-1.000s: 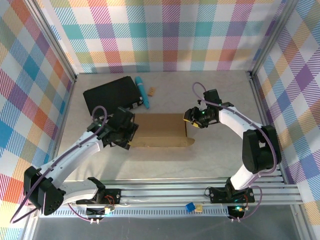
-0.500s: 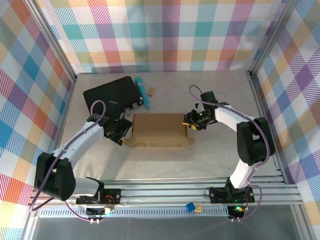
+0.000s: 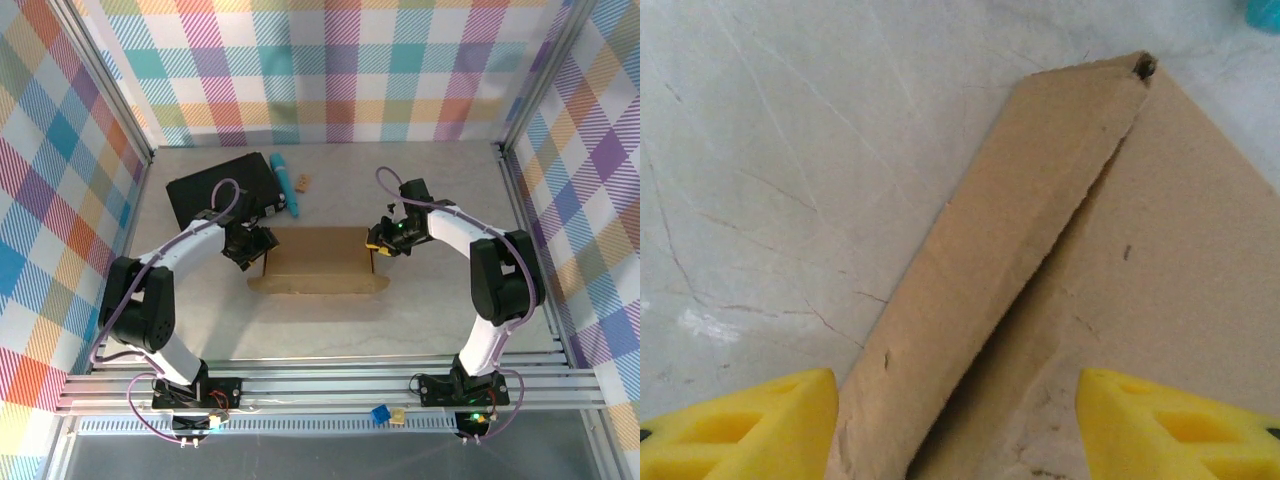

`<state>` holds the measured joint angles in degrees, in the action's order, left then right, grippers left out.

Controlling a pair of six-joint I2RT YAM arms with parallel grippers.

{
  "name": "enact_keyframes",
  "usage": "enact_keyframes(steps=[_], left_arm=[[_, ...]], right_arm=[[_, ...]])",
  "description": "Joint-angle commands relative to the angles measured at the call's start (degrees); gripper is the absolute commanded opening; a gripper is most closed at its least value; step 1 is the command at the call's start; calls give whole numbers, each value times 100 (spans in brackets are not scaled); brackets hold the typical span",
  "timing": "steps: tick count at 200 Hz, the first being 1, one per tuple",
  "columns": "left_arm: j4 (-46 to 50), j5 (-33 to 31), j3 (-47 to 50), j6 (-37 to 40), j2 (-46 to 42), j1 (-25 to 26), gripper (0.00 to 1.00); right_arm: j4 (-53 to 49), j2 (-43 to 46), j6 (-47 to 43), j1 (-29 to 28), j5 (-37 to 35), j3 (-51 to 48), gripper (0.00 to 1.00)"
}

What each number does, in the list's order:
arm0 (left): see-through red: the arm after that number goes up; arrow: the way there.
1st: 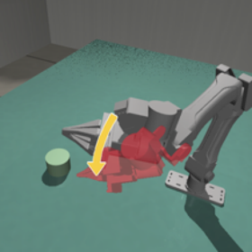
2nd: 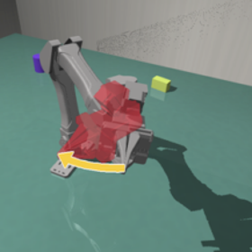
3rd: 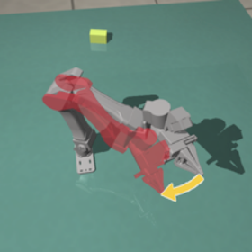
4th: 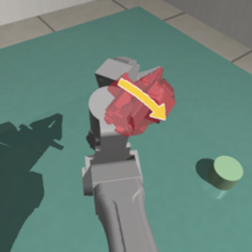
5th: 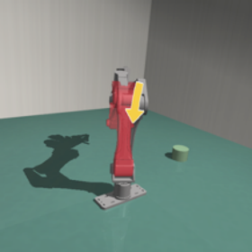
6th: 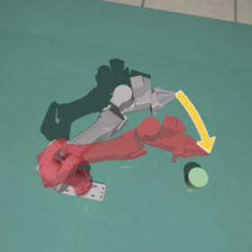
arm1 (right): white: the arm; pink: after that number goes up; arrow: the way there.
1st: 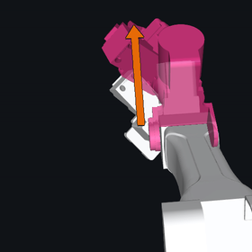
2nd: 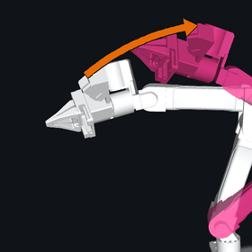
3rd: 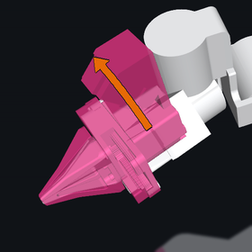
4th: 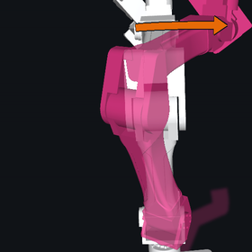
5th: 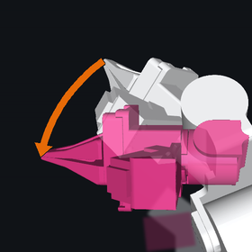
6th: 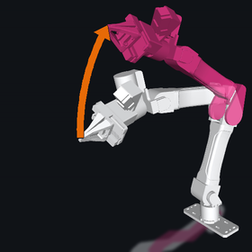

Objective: Fold the paper box

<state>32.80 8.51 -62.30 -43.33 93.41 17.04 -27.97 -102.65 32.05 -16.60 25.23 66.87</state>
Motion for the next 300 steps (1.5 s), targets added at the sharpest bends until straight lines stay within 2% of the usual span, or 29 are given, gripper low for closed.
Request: enact_keyframes(steps=[1,34,90,130,149,177,205,224,239,300], left_arm=[[-50,-34,-116,496,155,-95,63],[-293,-16,1,550,301,-134,59],[-882,476,420,525,174,-447,28],[-1484,1110,729,540,48,-773,27],[-1593,1343,730,587,91,-853,18],[-1516,1472,739,775,196,-962,13],[-1543,1568,851,1002,134,-1092,12],[-1524,1689,862,1209,167,-1174,7],[-1531,1816,869,1323,249,-1224,0],[-1572,2043,1052,1708,179,-1513,0]], right_arm=[[-161,-136,-160,8,65,108,29],[-186,-159,-207,21,43,131,29],[-163,-141,-426,151,319,160,33],[-174,-141,-594,383,677,201,34],[-234,-167,-696,437,807,297,37],[-98,-119,-801,588,927,286,46],[142,-318,-1051,784,1475,470,57],[18,-716,-1242,810,1751,852,60],[50,-994,-1210,807,1908,1075,61],[248,-1481,-1077,807,2131,1527,64]])
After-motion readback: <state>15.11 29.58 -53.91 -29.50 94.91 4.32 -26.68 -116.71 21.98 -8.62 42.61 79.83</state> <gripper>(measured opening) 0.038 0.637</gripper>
